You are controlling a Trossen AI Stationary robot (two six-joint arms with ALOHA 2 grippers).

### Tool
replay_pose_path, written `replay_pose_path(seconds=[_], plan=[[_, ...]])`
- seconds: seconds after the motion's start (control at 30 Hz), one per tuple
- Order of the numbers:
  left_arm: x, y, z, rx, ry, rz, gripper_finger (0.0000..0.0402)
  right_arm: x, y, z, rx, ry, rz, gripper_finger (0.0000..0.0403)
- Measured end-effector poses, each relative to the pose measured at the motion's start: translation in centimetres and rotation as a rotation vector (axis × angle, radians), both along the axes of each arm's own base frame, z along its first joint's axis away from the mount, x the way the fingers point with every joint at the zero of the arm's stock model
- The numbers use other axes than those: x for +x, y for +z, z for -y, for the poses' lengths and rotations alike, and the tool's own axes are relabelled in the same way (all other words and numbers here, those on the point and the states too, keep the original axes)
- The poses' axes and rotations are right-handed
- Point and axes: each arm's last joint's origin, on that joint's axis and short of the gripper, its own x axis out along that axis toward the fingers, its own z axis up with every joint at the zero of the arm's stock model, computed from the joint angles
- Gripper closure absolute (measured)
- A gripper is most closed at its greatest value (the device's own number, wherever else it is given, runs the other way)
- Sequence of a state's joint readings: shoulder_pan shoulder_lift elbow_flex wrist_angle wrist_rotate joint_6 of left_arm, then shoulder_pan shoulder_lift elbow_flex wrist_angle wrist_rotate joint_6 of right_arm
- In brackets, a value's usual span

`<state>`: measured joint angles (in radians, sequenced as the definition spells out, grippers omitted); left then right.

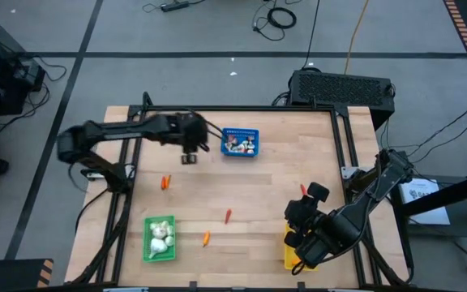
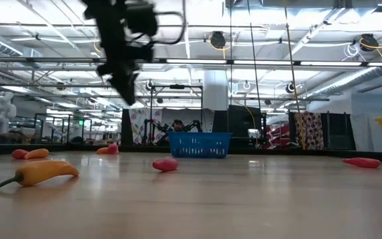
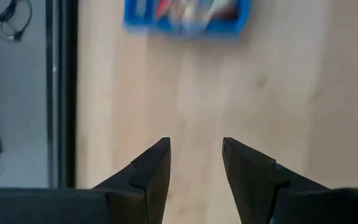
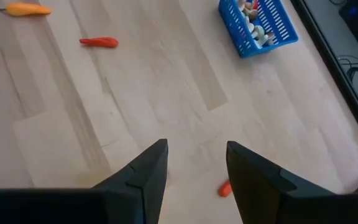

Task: Sort produce into baskets
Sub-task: Put the red mushroom into the blue bin

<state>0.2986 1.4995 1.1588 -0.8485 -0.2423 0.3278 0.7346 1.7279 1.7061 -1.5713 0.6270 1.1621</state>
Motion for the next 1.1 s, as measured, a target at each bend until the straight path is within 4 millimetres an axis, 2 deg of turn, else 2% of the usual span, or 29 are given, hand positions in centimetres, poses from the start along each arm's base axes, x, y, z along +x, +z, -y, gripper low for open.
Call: replay_pose_path(seconds=[0.17,0.3,0.47,0.57,0.83,1.1], plan=[[-4.7,-1.7,-3.0,0.066,-0.006,-0.021,0.0247,0.3,0.0,0.3,-0.017,0.005,-0.002,0.0248],[-6.8,-3.9,-4.9,-0.011,-0.043,-0.021,0.0247,0.5,0.1,0.6,-0.044,0.012,0.007,0.0248],[-7.5,-5.5,-7.4,-0.108,-0.023,-0.016,0.0247,0.7,0.1,0.8,-0.062,0.016,0.008,0.0248],[-7.5,-5.8,-8.4,-0.116,-0.030,0.010,0.0247,0.8,0.1,0.9,-0.063,0.017,0.006,0.0248],[-7.4,-8.3,-10.7,-0.142,0.001,0.005,0.0247,0.8,0.1,1.0,-0.070,0.027,-0.001,0.0248],[-7.2,-9.9,-11.4,-0.148,0.012,-0.024,0.0247,0.9,0.1,1.1,-0.063,0.022,0.004,0.0248]])
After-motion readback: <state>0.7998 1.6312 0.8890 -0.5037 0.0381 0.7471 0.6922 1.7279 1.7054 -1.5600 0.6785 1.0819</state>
